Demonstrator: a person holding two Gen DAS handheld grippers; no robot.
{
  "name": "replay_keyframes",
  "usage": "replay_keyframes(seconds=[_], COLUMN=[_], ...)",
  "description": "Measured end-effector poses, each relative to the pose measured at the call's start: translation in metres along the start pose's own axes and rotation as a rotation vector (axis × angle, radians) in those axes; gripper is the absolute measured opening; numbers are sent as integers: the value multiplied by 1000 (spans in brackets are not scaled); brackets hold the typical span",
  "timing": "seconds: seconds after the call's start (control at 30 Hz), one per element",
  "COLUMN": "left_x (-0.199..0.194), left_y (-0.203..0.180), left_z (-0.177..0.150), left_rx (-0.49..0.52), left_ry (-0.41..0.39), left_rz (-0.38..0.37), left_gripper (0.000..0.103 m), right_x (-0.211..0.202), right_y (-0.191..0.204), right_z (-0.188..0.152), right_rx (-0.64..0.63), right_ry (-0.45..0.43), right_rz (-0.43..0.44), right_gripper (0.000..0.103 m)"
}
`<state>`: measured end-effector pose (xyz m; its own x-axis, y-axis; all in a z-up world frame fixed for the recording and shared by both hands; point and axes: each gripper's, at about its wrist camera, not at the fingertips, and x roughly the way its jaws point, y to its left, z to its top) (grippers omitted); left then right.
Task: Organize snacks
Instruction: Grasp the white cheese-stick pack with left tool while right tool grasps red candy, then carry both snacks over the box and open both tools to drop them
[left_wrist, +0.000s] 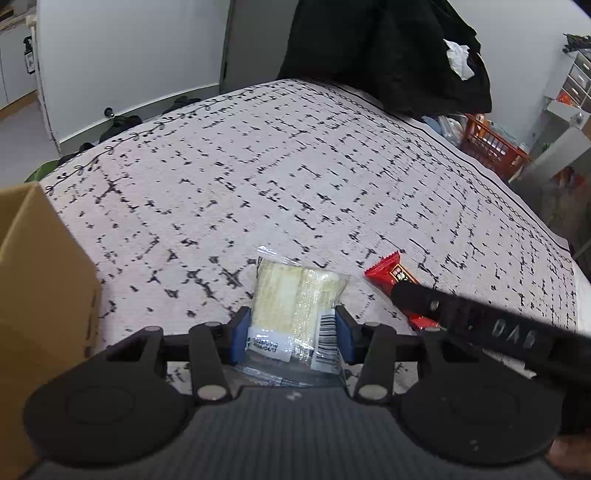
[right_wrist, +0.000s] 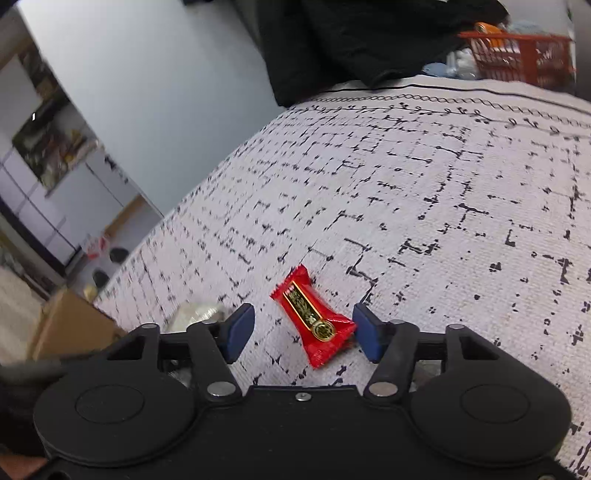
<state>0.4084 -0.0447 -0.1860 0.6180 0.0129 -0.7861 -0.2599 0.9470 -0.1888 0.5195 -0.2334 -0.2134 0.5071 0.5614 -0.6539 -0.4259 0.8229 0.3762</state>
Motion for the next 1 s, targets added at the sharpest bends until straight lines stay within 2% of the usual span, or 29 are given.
replay_keyframes(seconds=[0.03, 0.13, 0.17, 0.3, 0.37, 0.6, 1.0], left_x=[-1, -3, -5, -13, -20, -54, -122], left_y=[2, 3, 4, 5, 5, 6, 24], left_z=[0, -2, -3, -5, -5, -9, -7], left_rx=[-3, -12, -13, -18, -21, -32, -42], left_ry=[1, 4, 3, 0, -5, -33, -100], left_rz=[0, -2, -3, -13, -22, -60, -98], left_gripper=[47, 47, 47, 47, 47, 47, 47], right_x=[1, 1, 1, -2, -6, -26, -75], right_y=[2, 11, 14, 17, 21, 35, 92], right_z=[-1, -6, -8, -11, -13, -17, -17], right_rx=[-17, -96, -125, -151, -150, -138, -63], right_ry=[0, 2, 7, 16, 18, 9, -86], right_rz=[-12, -66, -84, -89, -102, -116, -3], right_gripper=[57, 44, 33, 29, 22, 19, 19])
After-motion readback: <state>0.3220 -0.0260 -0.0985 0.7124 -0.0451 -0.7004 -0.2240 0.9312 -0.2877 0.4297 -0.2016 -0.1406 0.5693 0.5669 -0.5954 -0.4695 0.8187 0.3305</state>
